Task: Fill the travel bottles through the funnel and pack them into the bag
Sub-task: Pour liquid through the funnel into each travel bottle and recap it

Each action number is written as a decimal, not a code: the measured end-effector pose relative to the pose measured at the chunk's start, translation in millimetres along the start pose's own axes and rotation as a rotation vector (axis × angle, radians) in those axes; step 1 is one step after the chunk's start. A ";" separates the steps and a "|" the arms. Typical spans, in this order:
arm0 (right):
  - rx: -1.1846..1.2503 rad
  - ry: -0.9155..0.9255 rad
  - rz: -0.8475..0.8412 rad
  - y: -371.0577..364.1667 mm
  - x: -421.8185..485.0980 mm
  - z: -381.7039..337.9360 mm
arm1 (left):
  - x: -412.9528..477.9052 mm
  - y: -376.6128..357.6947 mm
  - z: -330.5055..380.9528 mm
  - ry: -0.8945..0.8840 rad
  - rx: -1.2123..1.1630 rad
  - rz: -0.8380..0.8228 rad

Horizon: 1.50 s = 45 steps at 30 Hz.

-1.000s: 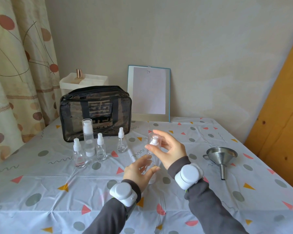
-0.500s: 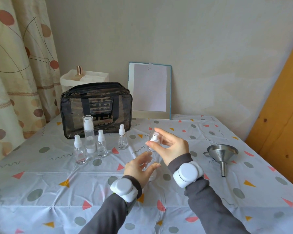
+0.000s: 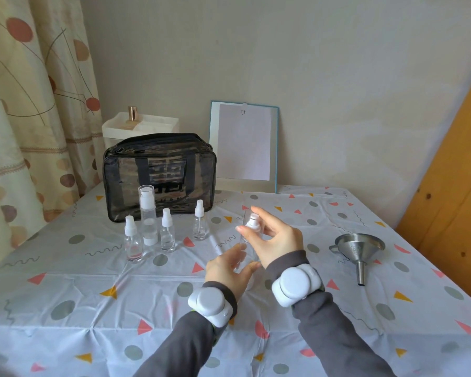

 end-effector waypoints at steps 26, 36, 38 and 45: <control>0.194 0.061 -0.220 -1.9 6.9 -8.4 | 13.1 -4.3 25.2 -0.138 -0.214 -0.204; 0.205 0.080 -0.243 -0.4 3.0 -7.8 | 16.7 -5.2 20.7 -0.132 -0.194 -0.221; 0.205 0.049 -0.274 -2.0 1.1 -1.1 | 19.2 -9.0 15.0 -0.104 -0.197 -0.299; 0.119 -0.158 -0.360 -14.4 -15.6 48.0 | 19.6 -20.2 2.3 -0.083 -0.072 -0.328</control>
Point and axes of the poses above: each hand's wrist, its own x-axis towards the middle knuckle, its own y-axis out of the back of the hand, z = x × y, the point moved 9 cm from there along x, towards the middle knuckle, and after that the axes turned 8 degrees about x, right-handed, at the moved point
